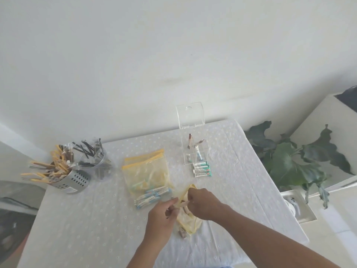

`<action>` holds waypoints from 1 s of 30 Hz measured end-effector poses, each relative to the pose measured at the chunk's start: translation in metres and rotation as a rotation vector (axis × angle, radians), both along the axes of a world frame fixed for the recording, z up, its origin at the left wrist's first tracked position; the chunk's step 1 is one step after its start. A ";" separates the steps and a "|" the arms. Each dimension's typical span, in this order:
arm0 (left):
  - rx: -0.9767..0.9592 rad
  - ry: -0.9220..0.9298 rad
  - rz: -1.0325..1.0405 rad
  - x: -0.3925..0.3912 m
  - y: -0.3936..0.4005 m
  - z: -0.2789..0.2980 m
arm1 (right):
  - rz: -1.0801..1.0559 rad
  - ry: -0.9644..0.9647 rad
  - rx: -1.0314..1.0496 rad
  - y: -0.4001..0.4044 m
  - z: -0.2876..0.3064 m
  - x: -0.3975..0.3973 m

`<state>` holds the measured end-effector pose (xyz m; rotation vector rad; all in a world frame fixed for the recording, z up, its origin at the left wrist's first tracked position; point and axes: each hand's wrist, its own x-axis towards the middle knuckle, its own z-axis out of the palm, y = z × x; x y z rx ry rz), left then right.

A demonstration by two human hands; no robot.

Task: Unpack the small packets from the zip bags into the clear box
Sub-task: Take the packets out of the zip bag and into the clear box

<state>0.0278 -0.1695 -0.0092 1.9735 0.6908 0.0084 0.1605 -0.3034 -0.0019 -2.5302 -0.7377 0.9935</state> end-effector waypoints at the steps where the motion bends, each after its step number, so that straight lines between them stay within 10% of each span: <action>1: -0.013 -0.009 0.000 -0.001 -0.001 -0.001 | -0.032 0.009 0.052 -0.010 0.007 0.003; 16: -0.223 -0.030 0.135 -0.008 0.003 -0.002 | -0.766 -0.029 0.634 -0.021 0.087 0.133; 30: -0.254 -0.023 0.200 0.007 -0.003 0.010 | -0.687 0.039 0.481 0.031 0.039 0.178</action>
